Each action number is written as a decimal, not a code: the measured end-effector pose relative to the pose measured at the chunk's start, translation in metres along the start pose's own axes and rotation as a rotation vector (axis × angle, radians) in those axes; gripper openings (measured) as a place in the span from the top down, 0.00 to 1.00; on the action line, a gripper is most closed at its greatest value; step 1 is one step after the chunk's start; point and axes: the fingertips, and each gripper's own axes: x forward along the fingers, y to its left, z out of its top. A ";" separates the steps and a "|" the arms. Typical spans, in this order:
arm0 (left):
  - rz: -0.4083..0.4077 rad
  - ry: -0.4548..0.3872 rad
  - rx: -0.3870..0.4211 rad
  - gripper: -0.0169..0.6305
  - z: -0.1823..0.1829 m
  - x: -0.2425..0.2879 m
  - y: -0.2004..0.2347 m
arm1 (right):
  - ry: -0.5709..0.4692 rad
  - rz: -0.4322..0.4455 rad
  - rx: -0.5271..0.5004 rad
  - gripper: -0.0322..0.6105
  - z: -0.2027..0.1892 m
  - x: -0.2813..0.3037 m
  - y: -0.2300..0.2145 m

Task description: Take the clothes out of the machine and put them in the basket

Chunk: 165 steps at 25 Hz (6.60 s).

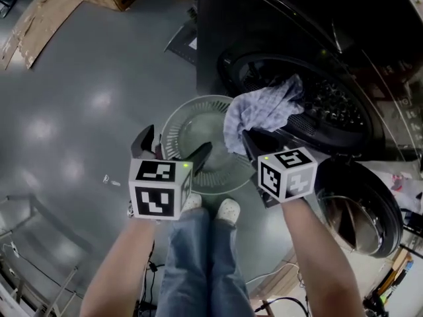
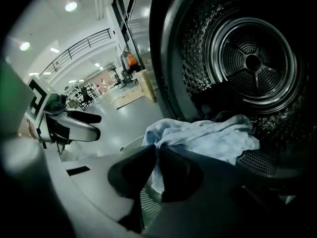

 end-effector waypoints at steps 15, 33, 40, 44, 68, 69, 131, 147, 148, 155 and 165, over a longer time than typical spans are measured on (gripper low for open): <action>0.041 -0.019 -0.091 0.10 -0.009 -0.019 0.035 | 0.067 0.367 0.136 0.91 -0.043 0.013 0.126; 0.053 0.012 -0.084 0.10 -0.027 0.000 0.032 | 0.093 -0.086 0.021 0.33 -0.065 0.034 -0.009; 0.048 0.030 -0.082 0.10 -0.036 0.021 0.027 | 0.066 -0.296 -0.099 0.28 -0.031 0.039 -0.087; 0.037 0.036 -0.076 0.10 -0.038 0.034 0.023 | 0.102 -0.370 -0.126 0.27 -0.021 0.048 -0.124; 0.043 0.037 -0.083 0.10 -0.034 0.030 0.030 | 0.150 -0.177 0.116 0.89 -0.028 0.076 -0.104; 0.045 0.036 -0.088 0.10 -0.034 0.028 0.031 | 0.164 -0.113 0.109 0.89 -0.031 0.079 -0.089; 0.041 0.017 -0.075 0.10 -0.023 0.072 0.023 | 0.059 -0.349 -0.163 0.88 0.027 0.075 -0.166; 0.069 -0.004 -0.095 0.10 -0.020 0.044 0.038 | -0.039 -0.071 0.091 0.88 0.008 0.059 -0.060; 0.072 -0.007 -0.101 0.10 -0.022 0.044 0.040 | -0.042 -0.061 0.099 0.88 0.007 0.060 -0.055; 0.087 0.000 -0.127 0.10 -0.038 0.034 0.049 | -0.020 0.008 0.191 0.88 -0.020 0.062 -0.011; 0.113 -0.001 -0.162 0.10 -0.055 0.019 0.067 | 0.119 0.115 0.198 0.88 -0.066 0.067 0.058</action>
